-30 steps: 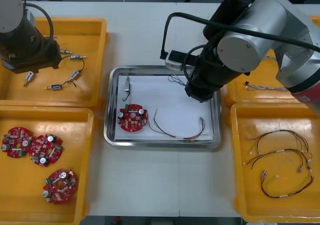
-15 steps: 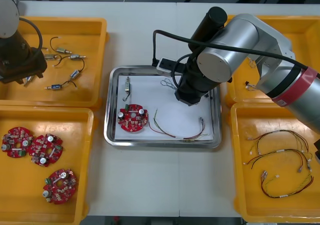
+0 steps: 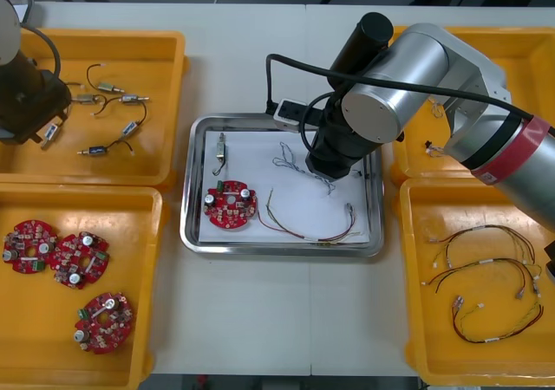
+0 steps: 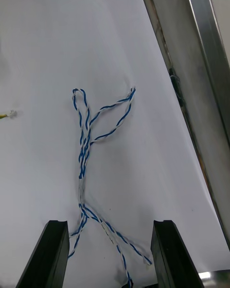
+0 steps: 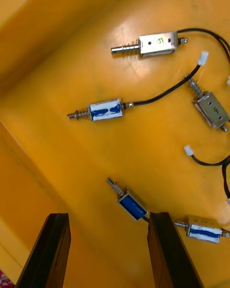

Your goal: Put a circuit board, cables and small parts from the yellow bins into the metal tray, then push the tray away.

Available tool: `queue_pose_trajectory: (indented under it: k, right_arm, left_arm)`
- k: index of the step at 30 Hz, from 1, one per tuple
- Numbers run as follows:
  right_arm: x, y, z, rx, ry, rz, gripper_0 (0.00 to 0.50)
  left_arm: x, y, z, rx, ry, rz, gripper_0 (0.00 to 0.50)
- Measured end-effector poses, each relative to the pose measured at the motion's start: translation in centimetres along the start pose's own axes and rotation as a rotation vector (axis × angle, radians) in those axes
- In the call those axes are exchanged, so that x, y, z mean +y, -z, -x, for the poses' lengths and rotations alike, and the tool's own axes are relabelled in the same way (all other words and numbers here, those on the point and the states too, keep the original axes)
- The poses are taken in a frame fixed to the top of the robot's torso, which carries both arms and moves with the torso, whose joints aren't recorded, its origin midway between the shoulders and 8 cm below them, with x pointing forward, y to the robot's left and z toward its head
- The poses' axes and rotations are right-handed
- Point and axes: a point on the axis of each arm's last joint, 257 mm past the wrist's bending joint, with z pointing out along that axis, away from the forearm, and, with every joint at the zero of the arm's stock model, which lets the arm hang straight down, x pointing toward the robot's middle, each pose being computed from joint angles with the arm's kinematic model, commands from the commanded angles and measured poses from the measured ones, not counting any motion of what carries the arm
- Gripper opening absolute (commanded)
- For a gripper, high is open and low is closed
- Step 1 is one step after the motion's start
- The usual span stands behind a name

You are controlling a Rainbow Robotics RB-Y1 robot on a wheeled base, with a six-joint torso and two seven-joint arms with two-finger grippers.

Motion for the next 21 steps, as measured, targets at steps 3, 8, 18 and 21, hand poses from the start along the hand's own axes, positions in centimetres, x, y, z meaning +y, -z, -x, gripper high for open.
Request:
queue_pose_trajectory:
  k: [3,8,18,21]
  right_arm:
    - [0.3,0.5,-0.8,0.038,0.006,0.011,0.5]
    - [0.3,2.1,-1.5,0.074,-0.004,0.026,0.5]
    - [-1.2,5.9,-2.5,0.094,-0.073,0.048,0.5]
    - [-1.5,6.9,-2.9,0.099,-0.091,0.054,0.5]
  left_arm:
    - [0.1,-0.4,0.7,0.002,0.029,-0.012,0.477]
    - [0.2,-1.6,1.9,0.004,0.085,-0.04,0.481]
    - [-0.1,-2.6,1.8,0.018,0.17,-0.057,0.484]
    - [-0.3,-2.8,1.2,0.029,0.266,-0.052,0.488]
